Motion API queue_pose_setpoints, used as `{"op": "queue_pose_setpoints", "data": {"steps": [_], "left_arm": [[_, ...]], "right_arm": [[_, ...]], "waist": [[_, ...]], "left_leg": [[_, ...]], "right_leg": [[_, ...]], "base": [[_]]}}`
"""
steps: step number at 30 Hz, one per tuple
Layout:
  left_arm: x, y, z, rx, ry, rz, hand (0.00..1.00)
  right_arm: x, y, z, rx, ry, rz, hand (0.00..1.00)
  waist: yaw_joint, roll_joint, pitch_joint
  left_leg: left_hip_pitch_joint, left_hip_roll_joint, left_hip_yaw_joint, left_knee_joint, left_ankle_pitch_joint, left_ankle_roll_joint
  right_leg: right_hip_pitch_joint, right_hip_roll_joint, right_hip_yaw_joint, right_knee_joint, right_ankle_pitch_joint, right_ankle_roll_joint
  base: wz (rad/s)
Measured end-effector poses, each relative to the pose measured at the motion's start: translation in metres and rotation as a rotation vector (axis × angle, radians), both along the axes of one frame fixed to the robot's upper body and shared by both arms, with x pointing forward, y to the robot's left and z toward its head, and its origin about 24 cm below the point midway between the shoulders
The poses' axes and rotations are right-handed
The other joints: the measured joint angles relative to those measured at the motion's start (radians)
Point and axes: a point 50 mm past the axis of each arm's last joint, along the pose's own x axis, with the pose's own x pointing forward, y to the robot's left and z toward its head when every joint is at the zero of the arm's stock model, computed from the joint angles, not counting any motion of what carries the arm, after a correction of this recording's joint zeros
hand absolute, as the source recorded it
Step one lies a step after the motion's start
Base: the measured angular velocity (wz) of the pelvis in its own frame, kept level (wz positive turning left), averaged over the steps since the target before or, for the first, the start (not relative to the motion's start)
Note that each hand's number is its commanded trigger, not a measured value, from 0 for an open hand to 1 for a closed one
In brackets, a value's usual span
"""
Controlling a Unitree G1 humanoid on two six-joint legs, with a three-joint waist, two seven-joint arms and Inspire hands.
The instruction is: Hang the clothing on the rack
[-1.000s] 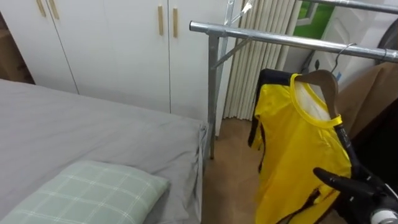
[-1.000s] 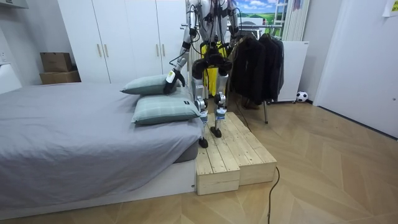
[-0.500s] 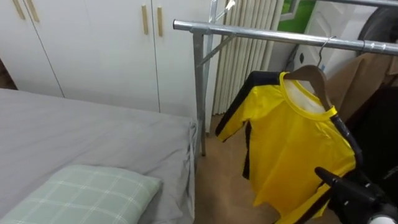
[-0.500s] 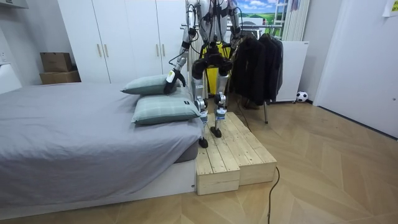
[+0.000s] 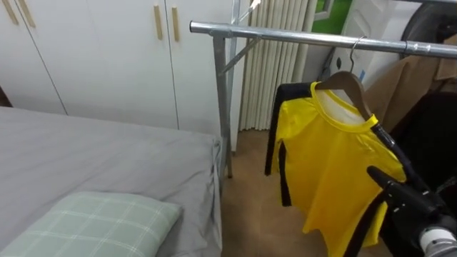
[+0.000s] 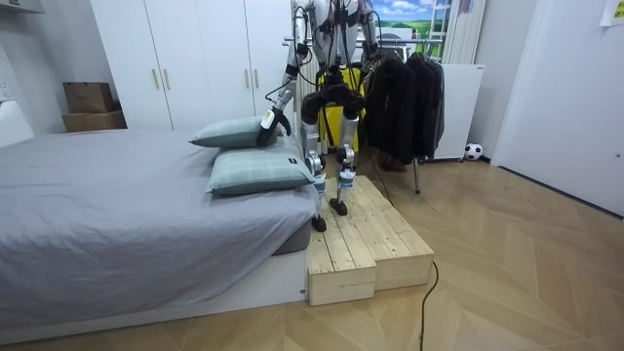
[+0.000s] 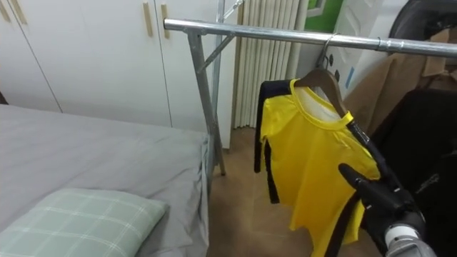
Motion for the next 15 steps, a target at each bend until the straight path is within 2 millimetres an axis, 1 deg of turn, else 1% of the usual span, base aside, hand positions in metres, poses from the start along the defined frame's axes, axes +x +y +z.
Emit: {"op": "queue_pose_setpoints", "data": {"steps": [5, 8, 11, 12, 13, 14, 15], "left_arm": [[-0.001, 0.0, 0.0, 0.006, 0.001, 0.004, 0.0], [-0.001, 0.001, 0.0, 0.008, -0.013, 0.044, 0.0], [-0.001, -0.001, 0.0, 0.009, -0.013, 0.05, 0.0], [-0.003, -0.001, 0.0, 0.008, -0.012, 0.055, 0.0], [-0.004, -0.001, 0.0, 0.008, -0.008, 0.056, 0.0], [-0.005, -0.001, 0.0, 0.007, -0.006, 0.057, 0.0], [-0.006, -0.001, 0.0, 0.006, -0.003, 0.057, 0.0]], "right_arm": [[0.0, 0.001, -0.001, 0.021, -0.012, -0.02, 0.0], [-0.001, 0.005, -0.003, 0.034, -0.011, -0.019, 0.0], [-0.016, 0.005, -0.016, 0.017, 0.029, -0.021, 0.0], [-0.026, 0.005, -0.024, 0.014, 0.063, -0.025, 0.0], [-0.035, 0.005, -0.031, 0.014, 0.096, -0.03, 0.0], [-0.039, 0.005, -0.034, 0.014, 0.11, -0.034, 0.0], [-0.047, 0.005, -0.039, 0.015, 0.138, -0.042, 0.0]], "waist": [[-0.003, -0.005, -0.0017], [-0.008, -0.01, -0.0013], [-0.013, -0.01, -0.0014], [-0.017, -0.01, -0.0007], [-0.024, -0.008, 0.0006], [-0.027, -0.007, 0.0017], [-0.031, -0.004, 0.0043]], "left_leg": [[-0.001, 0.0, -0.001, 0.001, 0.0, 0.0], [0.0, 0.0, -0.001, 0.005, 0.0, 0.0], [0.003, -0.001, -0.004, 0.005, 0.0, 0.0], [0.003, -0.001, -0.003, 0.004, 0.0, 0.0], [0.004, -0.001, -0.002, 0.004, 0.0, 0.0], [0.005, -0.001, 0.0, 0.004, 0.0, 0.0], [0.007, -0.001, 0.003, 0.003, 0.0, 0.0]], "right_leg": [[0.0, 0.0, 0.001, -0.001, 0.0, 0.0], [-0.004, 0.001, 0.007, -0.002, 0.0, 0.001], [0.001, 0.004, 0.016, -0.004, -0.001, 0.004], [0.001, 0.004, 0.017, -0.003, -0.001, 0.004], [0.001, 0.004, 0.018, -0.003, -0.001, 0.004], [0.001, 0.004, 0.019, -0.002, -0.001, 0.004], [0.0, 0.004, 0.021, 0.0, -0.001, 0.004]], "base": [[0.0], [0.01], [0.01], [-0.04], [-0.05], [-0.07], [-0.08]]}}
